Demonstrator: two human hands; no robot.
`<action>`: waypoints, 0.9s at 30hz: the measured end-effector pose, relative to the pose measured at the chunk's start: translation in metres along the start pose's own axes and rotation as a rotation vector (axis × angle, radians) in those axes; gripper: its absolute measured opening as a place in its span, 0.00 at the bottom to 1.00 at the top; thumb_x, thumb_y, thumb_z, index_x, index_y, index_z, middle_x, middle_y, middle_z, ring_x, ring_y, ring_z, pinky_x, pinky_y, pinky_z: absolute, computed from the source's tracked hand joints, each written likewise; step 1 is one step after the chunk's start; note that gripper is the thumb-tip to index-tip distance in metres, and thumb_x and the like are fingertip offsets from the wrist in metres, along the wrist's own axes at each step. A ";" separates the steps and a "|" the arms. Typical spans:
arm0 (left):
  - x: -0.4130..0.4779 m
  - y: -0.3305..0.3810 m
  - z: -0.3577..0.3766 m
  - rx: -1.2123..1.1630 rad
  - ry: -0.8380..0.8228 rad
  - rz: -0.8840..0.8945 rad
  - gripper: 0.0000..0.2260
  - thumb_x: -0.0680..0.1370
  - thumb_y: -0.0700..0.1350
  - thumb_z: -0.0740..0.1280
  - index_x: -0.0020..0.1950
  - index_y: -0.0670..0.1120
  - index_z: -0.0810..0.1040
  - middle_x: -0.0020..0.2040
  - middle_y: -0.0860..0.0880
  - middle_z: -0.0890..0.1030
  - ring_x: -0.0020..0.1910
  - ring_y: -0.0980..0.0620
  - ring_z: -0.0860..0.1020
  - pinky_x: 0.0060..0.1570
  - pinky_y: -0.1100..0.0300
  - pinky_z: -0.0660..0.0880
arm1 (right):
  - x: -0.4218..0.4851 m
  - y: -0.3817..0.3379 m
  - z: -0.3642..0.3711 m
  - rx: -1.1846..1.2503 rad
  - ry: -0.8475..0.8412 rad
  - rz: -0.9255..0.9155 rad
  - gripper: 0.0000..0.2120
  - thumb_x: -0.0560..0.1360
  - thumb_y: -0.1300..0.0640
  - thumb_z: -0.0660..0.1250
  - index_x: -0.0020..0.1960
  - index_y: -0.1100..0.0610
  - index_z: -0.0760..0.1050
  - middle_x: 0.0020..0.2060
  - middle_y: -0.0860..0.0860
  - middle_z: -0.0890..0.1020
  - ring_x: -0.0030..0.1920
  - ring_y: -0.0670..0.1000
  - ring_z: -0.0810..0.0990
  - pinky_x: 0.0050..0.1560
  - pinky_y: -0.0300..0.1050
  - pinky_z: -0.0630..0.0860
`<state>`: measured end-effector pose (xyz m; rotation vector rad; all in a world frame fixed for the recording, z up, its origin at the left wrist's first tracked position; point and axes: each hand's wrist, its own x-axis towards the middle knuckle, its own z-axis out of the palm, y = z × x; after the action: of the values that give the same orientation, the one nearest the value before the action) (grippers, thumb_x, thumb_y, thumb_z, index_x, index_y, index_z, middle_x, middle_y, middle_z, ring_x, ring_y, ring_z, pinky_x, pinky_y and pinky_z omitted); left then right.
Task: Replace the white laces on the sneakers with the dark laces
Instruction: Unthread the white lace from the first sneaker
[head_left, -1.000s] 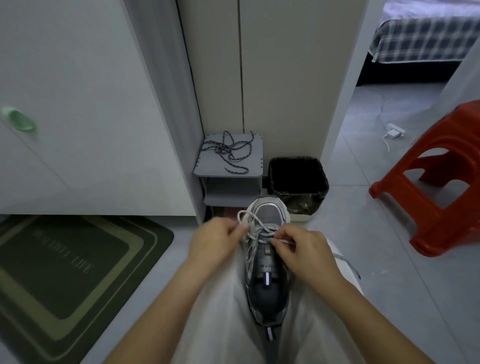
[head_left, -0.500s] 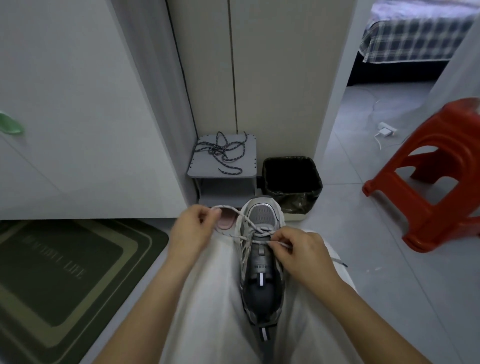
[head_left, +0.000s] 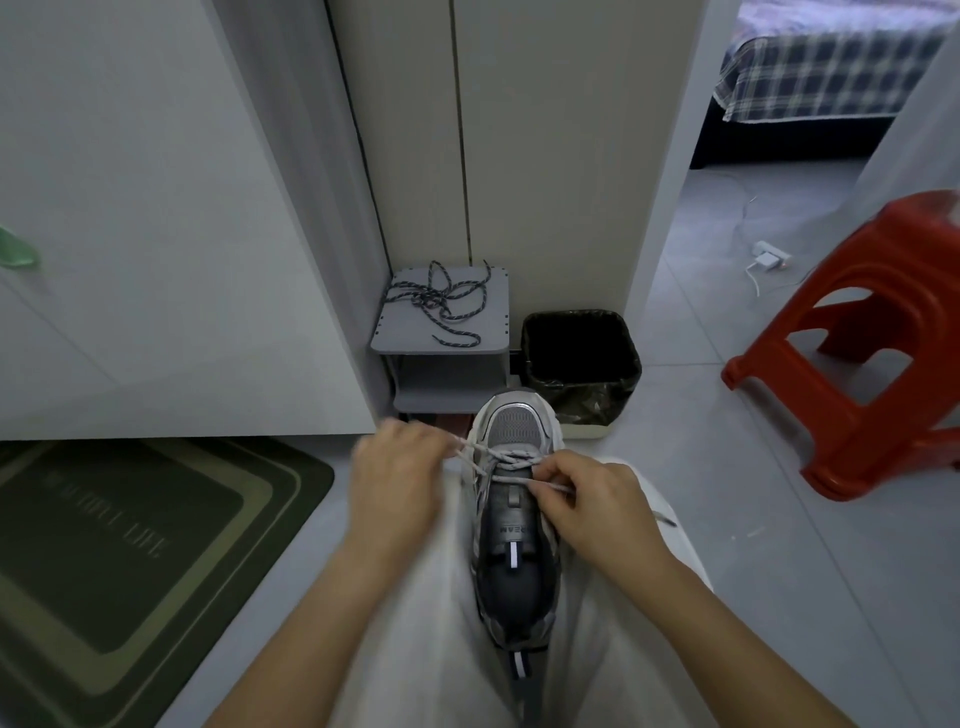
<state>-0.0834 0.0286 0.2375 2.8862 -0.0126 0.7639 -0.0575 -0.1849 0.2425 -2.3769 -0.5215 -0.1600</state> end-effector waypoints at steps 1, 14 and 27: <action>0.007 -0.012 -0.007 0.009 0.022 -0.061 0.07 0.70 0.42 0.66 0.44 0.51 0.82 0.39 0.52 0.82 0.39 0.46 0.75 0.38 0.56 0.68 | 0.000 0.002 -0.001 -0.006 -0.003 0.005 0.03 0.70 0.53 0.72 0.43 0.51 0.80 0.35 0.44 0.83 0.36 0.50 0.80 0.46 0.48 0.77; -0.011 0.026 0.009 -0.011 -0.139 0.081 0.11 0.73 0.53 0.59 0.42 0.52 0.80 0.42 0.56 0.80 0.43 0.49 0.75 0.37 0.57 0.68 | 0.004 -0.008 0.001 -0.035 -0.024 -0.017 0.02 0.69 0.52 0.71 0.41 0.49 0.81 0.37 0.46 0.83 0.37 0.51 0.80 0.44 0.49 0.77; -0.011 -0.003 0.005 -0.028 -0.151 -0.141 0.16 0.70 0.46 0.64 0.56 0.51 0.79 0.56 0.50 0.79 0.53 0.45 0.75 0.49 0.51 0.73 | 0.004 -0.007 -0.001 -0.065 0.015 -0.029 0.02 0.68 0.53 0.73 0.39 0.49 0.81 0.33 0.45 0.81 0.32 0.48 0.78 0.40 0.47 0.77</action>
<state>-0.0903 0.0304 0.2279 2.8739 0.1599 0.5166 -0.0562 -0.1797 0.2485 -2.4301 -0.5512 -0.2098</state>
